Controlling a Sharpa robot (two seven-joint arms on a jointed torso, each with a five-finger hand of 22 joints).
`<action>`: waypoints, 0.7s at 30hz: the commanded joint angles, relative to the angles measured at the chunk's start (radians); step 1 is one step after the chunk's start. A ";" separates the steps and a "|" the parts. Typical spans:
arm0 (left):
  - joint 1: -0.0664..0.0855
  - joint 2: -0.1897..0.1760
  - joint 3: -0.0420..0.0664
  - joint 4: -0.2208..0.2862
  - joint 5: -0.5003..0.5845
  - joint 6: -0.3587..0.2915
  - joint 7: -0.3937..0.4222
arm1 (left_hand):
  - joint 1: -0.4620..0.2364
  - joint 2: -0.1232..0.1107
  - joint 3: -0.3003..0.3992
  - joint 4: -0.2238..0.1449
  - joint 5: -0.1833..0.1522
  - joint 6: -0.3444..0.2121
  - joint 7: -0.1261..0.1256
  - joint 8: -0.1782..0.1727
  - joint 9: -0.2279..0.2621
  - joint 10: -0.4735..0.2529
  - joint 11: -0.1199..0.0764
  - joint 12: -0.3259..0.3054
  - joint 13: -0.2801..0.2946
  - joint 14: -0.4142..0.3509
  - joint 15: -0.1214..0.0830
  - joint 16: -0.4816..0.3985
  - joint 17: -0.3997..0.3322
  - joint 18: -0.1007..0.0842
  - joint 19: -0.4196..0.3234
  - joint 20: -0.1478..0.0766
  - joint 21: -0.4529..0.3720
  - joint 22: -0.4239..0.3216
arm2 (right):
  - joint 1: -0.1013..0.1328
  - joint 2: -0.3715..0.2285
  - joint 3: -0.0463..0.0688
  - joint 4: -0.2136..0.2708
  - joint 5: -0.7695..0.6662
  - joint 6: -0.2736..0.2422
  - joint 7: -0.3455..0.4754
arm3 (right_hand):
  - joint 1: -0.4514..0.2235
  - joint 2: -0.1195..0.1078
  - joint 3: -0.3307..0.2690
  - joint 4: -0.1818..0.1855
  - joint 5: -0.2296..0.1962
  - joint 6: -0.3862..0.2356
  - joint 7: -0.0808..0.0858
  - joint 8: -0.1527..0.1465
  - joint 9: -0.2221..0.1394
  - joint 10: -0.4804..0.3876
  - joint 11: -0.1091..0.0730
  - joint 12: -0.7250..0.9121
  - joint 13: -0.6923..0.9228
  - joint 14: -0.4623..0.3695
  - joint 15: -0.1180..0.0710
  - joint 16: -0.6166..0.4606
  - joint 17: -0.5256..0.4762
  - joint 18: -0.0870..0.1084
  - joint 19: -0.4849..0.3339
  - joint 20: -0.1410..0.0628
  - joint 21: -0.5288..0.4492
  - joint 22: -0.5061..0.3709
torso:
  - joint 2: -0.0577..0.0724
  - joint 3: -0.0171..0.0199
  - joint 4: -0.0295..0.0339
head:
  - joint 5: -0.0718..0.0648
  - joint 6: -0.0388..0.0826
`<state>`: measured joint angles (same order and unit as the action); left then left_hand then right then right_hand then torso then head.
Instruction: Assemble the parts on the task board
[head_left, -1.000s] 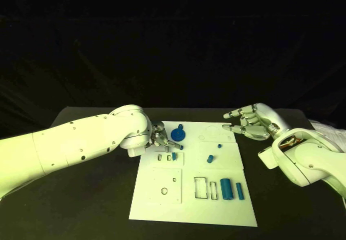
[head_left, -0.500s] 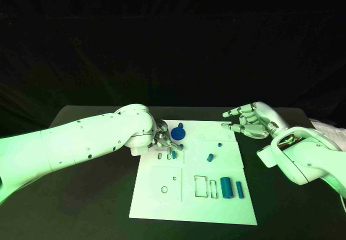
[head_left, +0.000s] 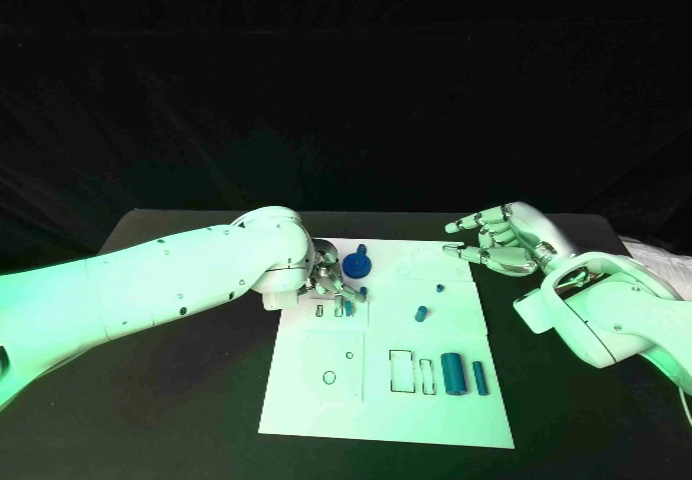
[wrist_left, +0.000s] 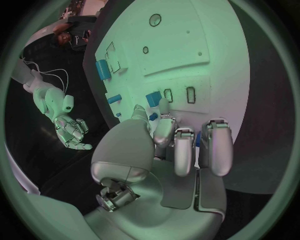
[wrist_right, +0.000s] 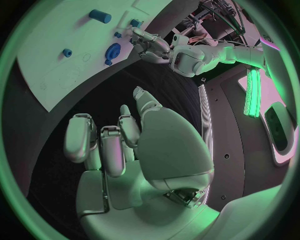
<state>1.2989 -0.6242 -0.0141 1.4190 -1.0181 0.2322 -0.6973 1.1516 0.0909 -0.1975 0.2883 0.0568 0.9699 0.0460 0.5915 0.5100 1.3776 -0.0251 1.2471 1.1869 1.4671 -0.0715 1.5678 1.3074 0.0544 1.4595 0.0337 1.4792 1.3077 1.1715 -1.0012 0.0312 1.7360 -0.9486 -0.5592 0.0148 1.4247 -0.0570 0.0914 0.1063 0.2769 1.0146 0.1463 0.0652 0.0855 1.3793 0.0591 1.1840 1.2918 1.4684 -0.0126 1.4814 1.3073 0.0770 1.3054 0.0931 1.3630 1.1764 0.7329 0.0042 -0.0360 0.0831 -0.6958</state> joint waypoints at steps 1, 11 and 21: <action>0.001 0.008 -0.001 -0.005 -0.004 0.037 -0.062 | 0.011 0.002 -0.001 -0.002 0.005 -0.008 -0.003 0.007 0.004 0.003 0.000 0.005 0.002 0.104 -0.009 0.003 0.263 -0.017 0.022 -0.002 0.007 0.102 | -0.001 0.002 0.000 0.000 -0.008 0.002 0.002 | -0.004 -0.002 -0.003 -0.001 0.005 -0.007 0.001 0.001 -0.001 0.001 -0.002 -0.003 -0.014 0.065 -0.002 -0.004 0.095 0.010 0.004 0.002 -0.006 -0.001 | 0.000 0.0000 -0.0013 | 0.001 -0.003; 0.000 0.019 -0.003 -0.011 -0.004 0.047 -0.062 | 0.093 0.023 0.044 -0.020 0.016 -0.024 -0.003 0.016 0.028 0.001 -0.001 0.003 0.001 0.104 -0.010 0.003 0.263 -0.018 0.022 -0.003 0.007 0.105 | -0.003 0.004 0.000 -0.002 -0.008 0.003 0.002 | -0.004 -0.002 -0.003 -0.001 0.005 -0.007 0.001 0.001 -0.001 0.001 -0.002 -0.003 -0.014 0.065 -0.002 -0.004 0.095 0.010 0.004 0.002 -0.006 -0.001 | 0.000 0.0009 -0.0012 | -0.002 -0.008; 0.000 0.020 -0.003 -0.009 -0.002 0.054 -0.062 | 0.115 0.017 0.064 -0.023 0.018 -0.027 -0.004 0.018 0.035 0.000 -0.002 0.002 0.001 0.104 -0.011 0.003 0.263 -0.018 0.022 -0.003 0.007 0.107 | -0.004 0.007 0.000 -0.004 -0.008 0.004 0.002 | -0.004 -0.002 -0.002 -0.001 0.008 -0.007 0.001 0.001 -0.001 0.001 -0.002 -0.005 -0.015 0.065 -0.002 -0.004 0.094 0.010 0.004 0.002 -0.006 -0.001 | 0.000 0.0013 -0.0001 | -0.004 -0.011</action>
<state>1.2983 -0.6066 -0.0171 1.4083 -1.0192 0.2635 -0.6979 1.2580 0.1082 -0.1372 0.2648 0.0684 0.9515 0.0421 0.6059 0.5447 1.3755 -0.0231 1.2470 1.1877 1.4635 -0.0750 1.5678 1.3073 0.0545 1.4595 0.0337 1.4833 1.3075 1.1686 -0.9955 0.0311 1.7319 -0.9483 -0.5590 0.0148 1.4247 -0.0570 0.0914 0.1063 0.2811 1.0146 0.1463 0.0652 0.0856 1.3791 0.0593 1.1841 1.2918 1.4684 -0.0126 1.4814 1.3080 0.0769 1.3054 0.0931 1.3630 1.1765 0.7330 0.0048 -0.0365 0.0798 -0.7064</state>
